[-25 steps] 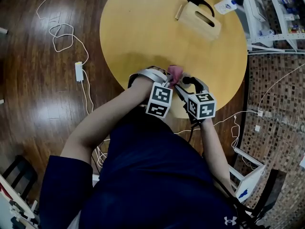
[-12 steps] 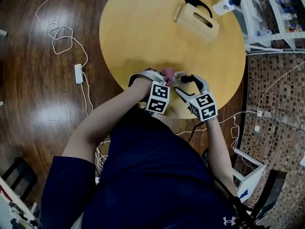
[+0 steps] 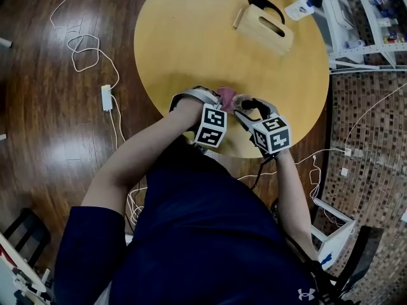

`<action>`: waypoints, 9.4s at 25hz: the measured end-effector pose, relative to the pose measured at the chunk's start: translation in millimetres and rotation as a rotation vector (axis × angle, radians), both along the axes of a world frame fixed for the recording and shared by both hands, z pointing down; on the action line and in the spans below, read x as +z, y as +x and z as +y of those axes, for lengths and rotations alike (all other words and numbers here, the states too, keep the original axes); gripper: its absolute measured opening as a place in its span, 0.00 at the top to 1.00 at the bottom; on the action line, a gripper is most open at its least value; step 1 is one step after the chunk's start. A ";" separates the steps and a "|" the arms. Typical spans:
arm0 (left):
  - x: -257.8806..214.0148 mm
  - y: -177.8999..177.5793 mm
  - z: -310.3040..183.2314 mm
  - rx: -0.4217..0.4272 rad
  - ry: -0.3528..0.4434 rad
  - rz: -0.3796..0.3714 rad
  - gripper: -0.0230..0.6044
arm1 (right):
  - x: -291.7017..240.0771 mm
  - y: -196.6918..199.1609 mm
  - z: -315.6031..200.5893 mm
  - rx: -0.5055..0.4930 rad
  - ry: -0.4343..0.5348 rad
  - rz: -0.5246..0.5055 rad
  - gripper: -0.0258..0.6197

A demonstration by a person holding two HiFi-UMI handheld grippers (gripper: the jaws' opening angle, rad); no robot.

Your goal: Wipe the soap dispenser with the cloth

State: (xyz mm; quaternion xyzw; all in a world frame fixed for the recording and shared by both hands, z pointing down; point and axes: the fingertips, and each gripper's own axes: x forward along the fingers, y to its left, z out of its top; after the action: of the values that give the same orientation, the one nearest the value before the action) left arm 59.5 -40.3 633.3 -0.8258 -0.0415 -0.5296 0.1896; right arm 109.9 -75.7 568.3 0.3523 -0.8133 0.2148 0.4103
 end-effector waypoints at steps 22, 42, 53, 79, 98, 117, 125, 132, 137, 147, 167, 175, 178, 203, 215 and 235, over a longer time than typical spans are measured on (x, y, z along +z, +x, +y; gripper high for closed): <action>4.7 16.3 -11.7 0.042 0.030 -0.002 0.79 | 4.7 8.4 -5.5 -0.009 0.066 0.034 0.46; -27.6 15.9 -1.4 0.079 0.034 0.060 0.79 | -0.5 6.0 -9.1 0.026 0.003 -0.127 0.48; 0.3 16.8 -33.4 -0.055 0.026 0.030 0.79 | 3.6 15.3 1.0 0.277 0.063 -0.053 0.46; 10.0 16.6 -28.8 -0.006 0.018 -0.077 0.79 | 1.6 7.4 -8.6 0.156 0.076 -0.132 0.48; 10.2 11.1 0.0 -0.013 0.019 -0.052 0.79 | 7.7 -0.4 11.9 0.306 -0.036 -0.128 0.42; 22.8 15.1 -0.1 0.102 0.108 -0.112 0.79 | 0.1 13.2 21.6 0.390 -0.113 -0.172 0.43; -40.2 6.3 40.5 0.236 0.056 0.026 0.79 | 1.2 -6.7 23.3 -0.124 -0.004 -0.154 0.47; -52.7 8.7 30.6 0.233 0.113 0.027 0.79 | -16.7 0.9 18.8 -0.017 0.023 -0.209 0.39; 6.4 6.6 -6.9 0.177 0.144 -0.097 0.79 | -4.3 -2.6 20.0 0.128 0.008 -0.097 0.40; -63.6 12.1 -4.7 0.234 0.320 0.013 0.79 | 0.3 -1.6 30.7 -0.339 0.041 -0.048 0.46; -41.0 9.5 -10.8 0.327 0.417 -0.019 0.79 | 6.2 -7.5 29.8 -0.372 0.054 0.053 0.43; 24.8 1.4 10.5 0.296 0.280 -0.106 0.79 | 2.0 -2.3 32.0 0.000 0.095 -0.013 0.38; 25.1 2.7 11.7 0.297 0.295 -0.124 0.79 | 18.8 5.2 34.0 0.096 -0.005 0.012 0.40; -102.2 -40.4 12.7 -0.731 -0.314 0.605 0.79 | 51.9 1.3 17.2 0.206 0.171 -0.147 0.31; -90.5 -63.7 15.4 -0.855 -0.442 0.637 0.79 | -38.1 7.0 7.6 0.504 0.112 -0.664 0.39; -136.9 -0.6 27.4 -0.473 -0.265 0.609 0.80 | -116.6 2.5 10.6 0.526 0.049 -0.962 0.40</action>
State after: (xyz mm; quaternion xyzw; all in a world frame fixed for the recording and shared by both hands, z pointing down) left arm 58.9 -12.9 496.4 -0.9488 0.1401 -0.2799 -0.0419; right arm 112.4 -65.1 451.7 0.4151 -0.7984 0.4281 -0.0838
